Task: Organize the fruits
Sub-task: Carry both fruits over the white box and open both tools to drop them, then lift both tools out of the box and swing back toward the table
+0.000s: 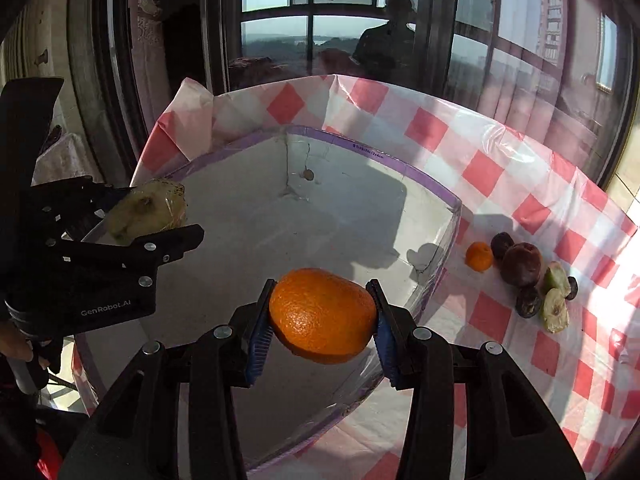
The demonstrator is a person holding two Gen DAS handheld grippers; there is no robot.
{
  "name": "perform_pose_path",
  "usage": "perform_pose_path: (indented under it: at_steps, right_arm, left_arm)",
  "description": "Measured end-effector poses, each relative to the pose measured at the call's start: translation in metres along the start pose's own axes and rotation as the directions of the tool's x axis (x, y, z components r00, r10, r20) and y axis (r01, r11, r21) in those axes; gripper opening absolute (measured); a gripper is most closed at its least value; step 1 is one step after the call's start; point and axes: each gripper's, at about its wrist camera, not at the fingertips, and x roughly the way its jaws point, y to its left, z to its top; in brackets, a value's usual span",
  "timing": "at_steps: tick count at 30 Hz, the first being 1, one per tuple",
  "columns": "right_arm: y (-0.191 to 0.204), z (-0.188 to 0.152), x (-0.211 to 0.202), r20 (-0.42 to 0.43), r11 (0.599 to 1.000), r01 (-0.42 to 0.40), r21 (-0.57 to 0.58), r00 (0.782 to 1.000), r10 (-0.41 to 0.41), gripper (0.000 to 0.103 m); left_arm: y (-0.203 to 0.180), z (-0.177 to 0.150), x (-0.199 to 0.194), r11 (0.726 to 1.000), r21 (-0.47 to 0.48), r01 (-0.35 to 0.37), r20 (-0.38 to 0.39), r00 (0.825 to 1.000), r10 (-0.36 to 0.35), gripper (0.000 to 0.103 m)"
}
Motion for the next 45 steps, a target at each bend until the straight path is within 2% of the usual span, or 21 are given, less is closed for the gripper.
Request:
perform_pose_path:
  at_steps: [2,4,8,11,14,20,25,26,28,30,35,38,39,41,43,45]
  right_arm:
    - [0.009,0.0,0.017,-0.09,0.999,-0.007,-0.047,0.996,0.003,0.045]
    - [0.017,-0.002,0.03,-0.154,0.994,0.021,-0.105,0.987,-0.037,0.045]
    - [0.025,-0.007,0.045,-0.237,0.99,0.007,-0.143,0.971,-0.041,0.045]
    - [0.034,-0.009,0.053,-0.271,0.98,0.021,-0.198,0.96,-0.076,0.045]
    - [0.037,-0.01,0.062,-0.302,0.975,0.02,-0.222,0.949,-0.088,0.045]
    - [0.033,-0.015,0.074,-0.327,0.97,0.03,-0.24,0.939,-0.109,0.045]
    - [0.035,-0.01,0.08,-0.357,0.968,0.017,-0.249,0.928,-0.108,0.046]
    - [0.037,-0.008,0.082,-0.364,0.966,0.019,-0.26,0.924,-0.116,0.047]
    - [0.039,-0.006,0.082,-0.369,0.965,0.022,-0.263,0.922,-0.121,0.062]
    - [0.038,-0.003,0.08,-0.371,0.967,0.007,-0.253,0.923,-0.104,0.071]
    - [0.035,0.0,0.079,-0.369,0.969,0.002,-0.245,0.925,-0.095,0.076]
    - [0.033,0.005,0.075,-0.31,0.976,0.025,-0.215,0.946,-0.093,0.081]
    - [0.034,0.006,0.071,-0.277,0.978,0.04,-0.204,0.956,-0.097,0.082]
    - [0.032,0.009,0.062,-0.216,0.982,0.07,-0.177,0.97,-0.108,0.084]
    - [0.03,0.015,0.052,-0.149,0.98,0.115,-0.165,0.979,-0.14,0.085]
    - [0.027,0.022,0.042,-0.08,0.969,0.183,-0.166,0.977,-0.198,0.086]
  left_arm:
    - [0.006,0.004,0.013,0.999,0.04,0.023,-0.061,0.998,-0.021,0.064]
    - [0.011,0.005,0.024,0.997,0.045,0.068,-0.119,0.991,-0.062,0.064]
    - [0.017,-0.002,0.035,0.996,0.059,0.072,-0.152,0.986,-0.062,0.064]
    - [0.021,-0.006,0.04,0.996,0.054,0.076,-0.171,0.983,-0.066,0.064]
    - [0.023,-0.005,0.038,0.996,0.057,0.068,-0.153,0.986,-0.058,0.064]
    - [0.029,-0.004,0.039,0.998,0.022,0.067,-0.137,0.988,-0.063,0.064]
    - [0.034,-0.005,0.041,0.996,-0.008,0.093,-0.149,0.984,-0.094,0.066]
    - [0.035,-0.004,0.042,0.995,-0.009,0.1,-0.153,0.983,-0.1,0.069]
    - [0.033,-0.005,0.043,0.995,-0.001,0.103,-0.164,0.981,-0.101,0.072]
    - [0.031,-0.005,0.044,0.994,0.0,0.111,-0.175,0.978,-0.109,0.076]
    - [0.031,-0.005,0.045,0.994,-0.002,0.111,-0.179,0.978,-0.11,0.079]
    - [0.036,-0.004,0.035,0.997,-0.046,0.065,-0.102,0.992,-0.069,0.079]
    - [0.038,-0.005,0.029,0.996,-0.061,0.059,-0.066,0.996,-0.063,0.081]
    - [0.041,-0.003,0.015,0.996,-0.087,0.005,0.012,1.0,-0.004,0.087]
    - [0.047,0.003,-0.003,0.993,-0.107,-0.041,0.109,0.993,0.052,0.093]
    - [0.059,0.015,-0.022,0.986,-0.149,-0.071,0.212,0.972,0.102,0.097]
